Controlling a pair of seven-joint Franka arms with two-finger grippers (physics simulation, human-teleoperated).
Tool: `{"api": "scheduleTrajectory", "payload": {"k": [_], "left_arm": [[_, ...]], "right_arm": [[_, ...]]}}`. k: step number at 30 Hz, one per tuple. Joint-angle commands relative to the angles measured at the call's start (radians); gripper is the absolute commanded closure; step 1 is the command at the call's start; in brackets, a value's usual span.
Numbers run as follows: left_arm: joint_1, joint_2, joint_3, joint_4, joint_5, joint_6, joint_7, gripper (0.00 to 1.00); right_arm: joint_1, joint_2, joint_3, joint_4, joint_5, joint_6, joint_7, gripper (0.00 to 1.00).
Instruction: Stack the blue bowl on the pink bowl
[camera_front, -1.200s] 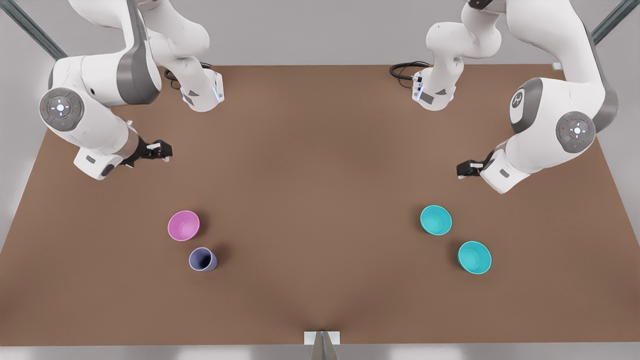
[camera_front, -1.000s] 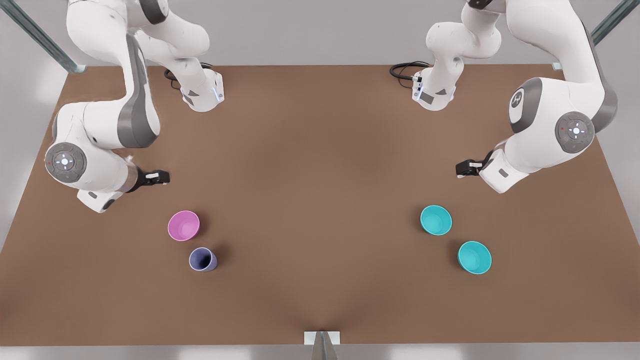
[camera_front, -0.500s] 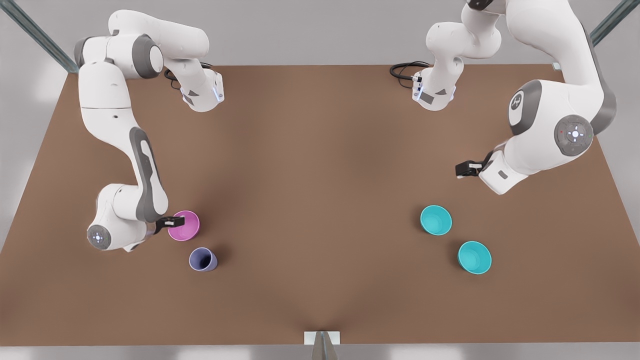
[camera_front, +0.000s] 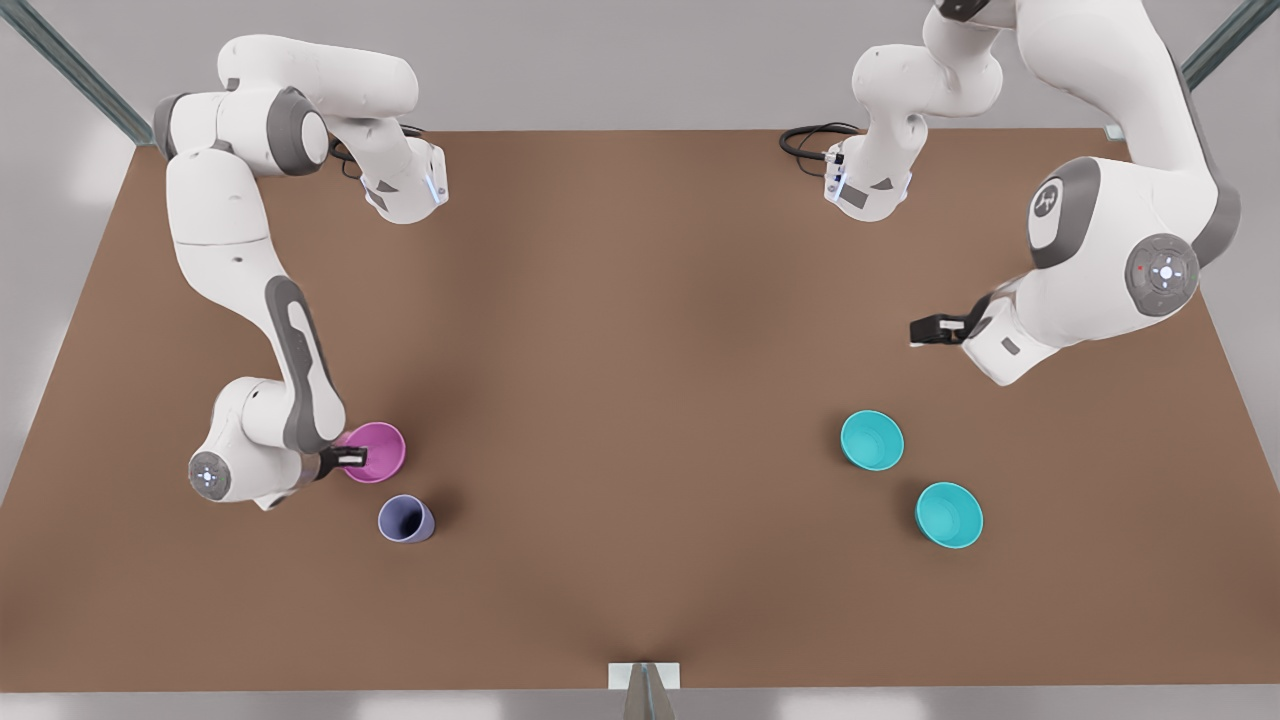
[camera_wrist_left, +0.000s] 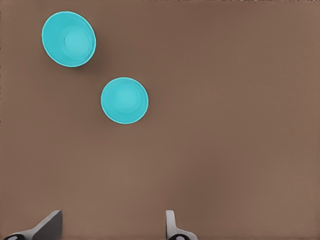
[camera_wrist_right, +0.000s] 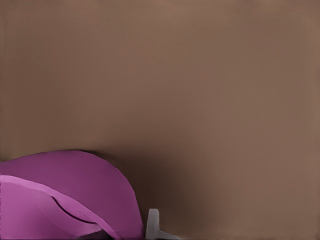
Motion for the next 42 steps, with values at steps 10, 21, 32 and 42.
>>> {"api": "scheduleTrajectory", "payload": {"k": [10,21,32,42], "left_arm": [[0.053,-0.001,0.000,0.002,-0.007,0.055,0.037,0.00],[0.112,0.010,0.000,0.062,-0.002,0.048,0.082,0.00],[0.026,0.048,0.059,-0.147,-0.001,0.225,0.065,0.00],[0.078,0.306,0.095,-0.361,-0.267,0.756,0.376,0.00]], "right_arm": [[0.012,-0.220,0.107,-0.166,0.078,-0.146,0.012,0.79],[0.575,0.175,0.097,0.367,0.284,0.110,0.840,0.79],[0.628,0.232,0.086,0.401,0.270,0.193,0.859,0.00],[0.203,0.016,0.083,0.469,0.063,-0.493,0.469,0.00]]}}
